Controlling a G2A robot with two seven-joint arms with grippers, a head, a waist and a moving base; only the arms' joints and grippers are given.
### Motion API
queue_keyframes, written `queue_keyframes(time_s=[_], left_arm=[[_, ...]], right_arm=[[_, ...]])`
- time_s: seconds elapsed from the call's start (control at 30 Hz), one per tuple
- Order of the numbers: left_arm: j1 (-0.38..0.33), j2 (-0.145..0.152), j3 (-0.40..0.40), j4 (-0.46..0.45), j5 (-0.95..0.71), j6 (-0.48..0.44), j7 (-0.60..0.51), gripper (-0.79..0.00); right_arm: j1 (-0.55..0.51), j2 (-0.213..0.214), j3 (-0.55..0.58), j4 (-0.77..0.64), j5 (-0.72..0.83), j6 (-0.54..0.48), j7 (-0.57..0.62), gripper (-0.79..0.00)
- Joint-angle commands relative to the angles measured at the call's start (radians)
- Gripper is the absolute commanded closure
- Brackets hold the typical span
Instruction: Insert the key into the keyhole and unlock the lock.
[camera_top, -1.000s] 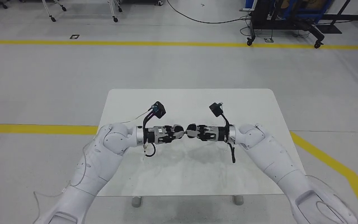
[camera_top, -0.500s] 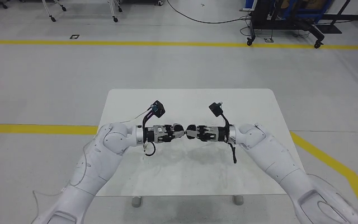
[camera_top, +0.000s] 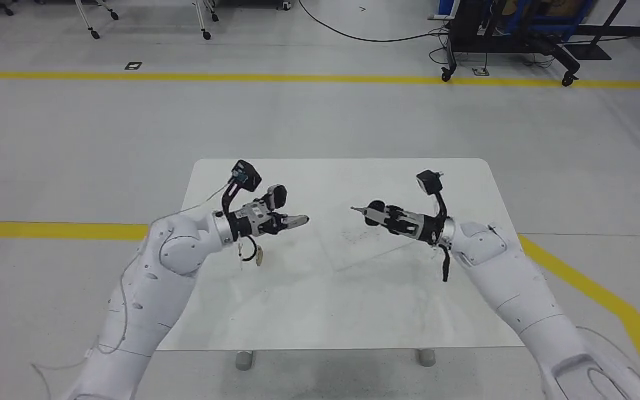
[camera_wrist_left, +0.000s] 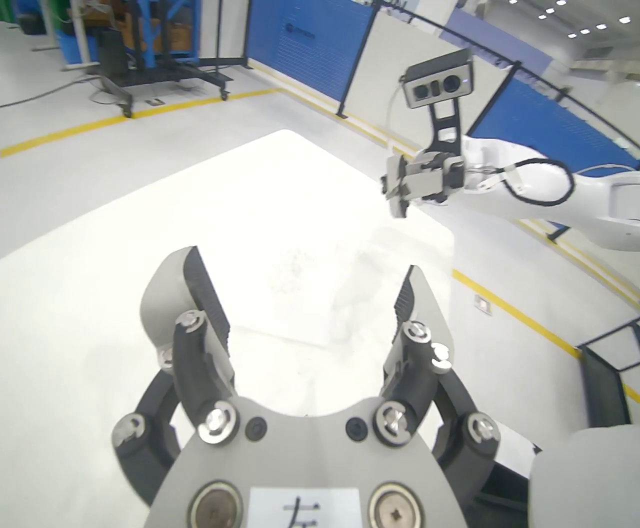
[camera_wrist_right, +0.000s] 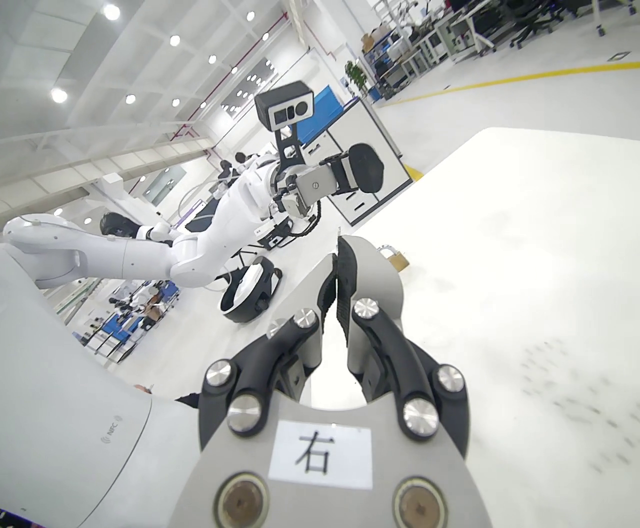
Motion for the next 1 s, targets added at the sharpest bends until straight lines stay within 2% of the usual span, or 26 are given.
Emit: queue_keyframes(time_s=[0.0,0.17,0.3,0.4,0.67,0.7,0.73,0.77,0.9,0.97], left_arm=[[0.062,0.018,-0.064,-0.095,0.137,0.068,-0.020,-0.785],[0.222,0.052,-0.197,-0.294,0.287,0.149,-0.082,-0.785],[0.296,0.062,-0.206,-0.367,0.369,0.191,-0.177,-0.785],[0.296,0.058,-0.163,-0.348,0.440,0.283,-0.219,-0.785],[0.241,0.037,-0.007,-0.279,0.470,0.367,-0.290,-0.785],[0.236,0.035,0.004,-0.271,0.474,0.378,-0.296,-0.745],[0.232,0.034,0.011,-0.265,0.475,0.390,-0.300,-0.634],[0.229,0.032,0.017,-0.261,0.478,0.399,-0.304,-0.591],[0.221,0.031,0.030,-0.247,0.494,0.419,-0.318,-0.573],[0.217,0.030,0.032,-0.236,0.490,0.428,-0.320,-0.523]], right_arm=[[-0.026,0.009,0.052,-0.001,-0.019,0.000,-0.041,0.000],[-0.038,0.013,0.080,0.007,-0.029,0.000,-0.073,0.000],[-0.038,0.013,0.080,0.007,-0.029,0.000,-0.073,0.000],[-0.038,0.013,0.080,0.007,-0.029,0.000,-0.073,0.000],[-0.038,0.013,0.080,0.007,-0.029,0.000,-0.073,0.000],[-0.038,0.013,0.080,0.007,-0.029,0.000,-0.073,0.000],[-0.038,0.013,0.080,0.007,-0.029,0.000,-0.073,0.000],[-0.038,0.013,0.080,0.007,-0.029,0.000,-0.073,0.000],[-0.038,0.013,0.080,0.007,-0.029,0.000,-0.073,0.000],[-0.038,0.013,0.080,0.007,-0.029,0.000,-0.073,0.000]])
